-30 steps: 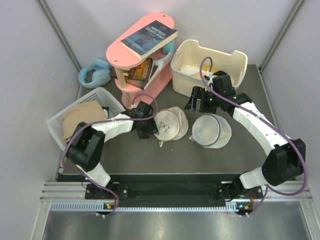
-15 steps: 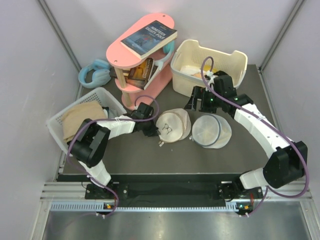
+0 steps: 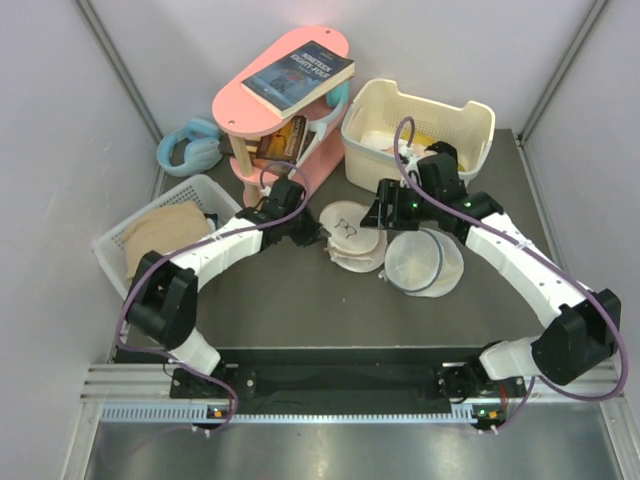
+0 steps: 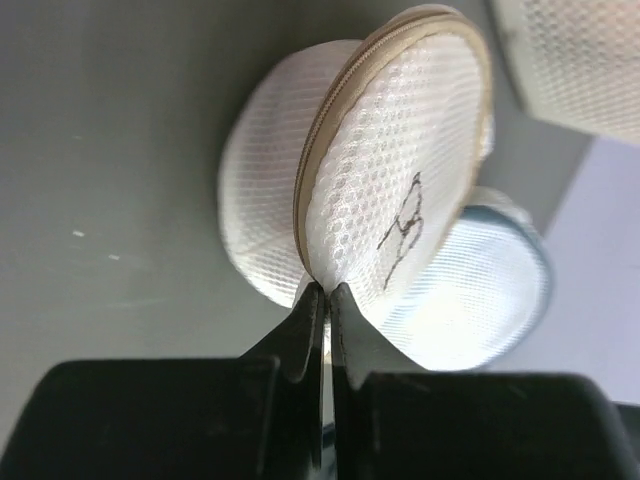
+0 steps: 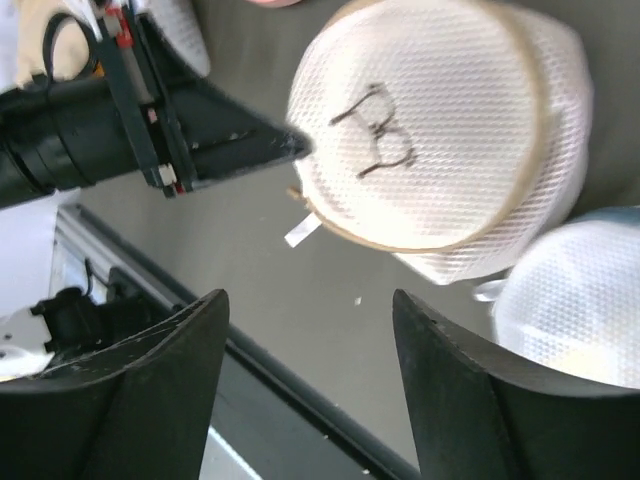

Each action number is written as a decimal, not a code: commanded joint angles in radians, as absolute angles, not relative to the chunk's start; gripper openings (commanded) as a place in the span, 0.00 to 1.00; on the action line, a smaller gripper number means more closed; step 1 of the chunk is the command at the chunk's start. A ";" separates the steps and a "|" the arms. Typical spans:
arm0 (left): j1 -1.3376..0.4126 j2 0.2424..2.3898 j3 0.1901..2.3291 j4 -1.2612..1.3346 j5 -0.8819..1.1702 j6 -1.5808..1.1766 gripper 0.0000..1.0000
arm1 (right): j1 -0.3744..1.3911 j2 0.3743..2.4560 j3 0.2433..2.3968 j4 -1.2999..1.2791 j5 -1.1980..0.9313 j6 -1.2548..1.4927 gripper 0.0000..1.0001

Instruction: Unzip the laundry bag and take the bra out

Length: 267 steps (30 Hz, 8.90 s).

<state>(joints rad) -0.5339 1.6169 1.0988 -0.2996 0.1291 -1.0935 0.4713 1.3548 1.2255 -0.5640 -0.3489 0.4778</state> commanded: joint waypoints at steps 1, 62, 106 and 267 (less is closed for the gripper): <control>-0.546 1.549 1.143 -0.302 0.106 -1.239 0.00 | 0.555 1.359 1.324 -0.529 -0.365 0.535 0.64; -0.805 1.292 1.174 -0.396 -0.370 -1.531 0.00 | 0.736 1.497 1.351 -0.560 -0.107 0.667 0.06; -0.563 1.293 0.931 -0.262 0.163 -1.235 0.78 | 0.779 1.623 1.370 -0.454 -0.290 0.566 0.00; -0.380 1.417 1.066 -0.371 0.339 -1.020 0.66 | 0.650 1.652 1.367 -0.520 -0.462 0.429 0.00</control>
<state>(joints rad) -0.3794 1.4891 1.0775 -0.3542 0.3504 -1.0203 0.5949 1.6295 1.2934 -0.5838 -0.4496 0.4049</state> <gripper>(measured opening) 0.659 0.020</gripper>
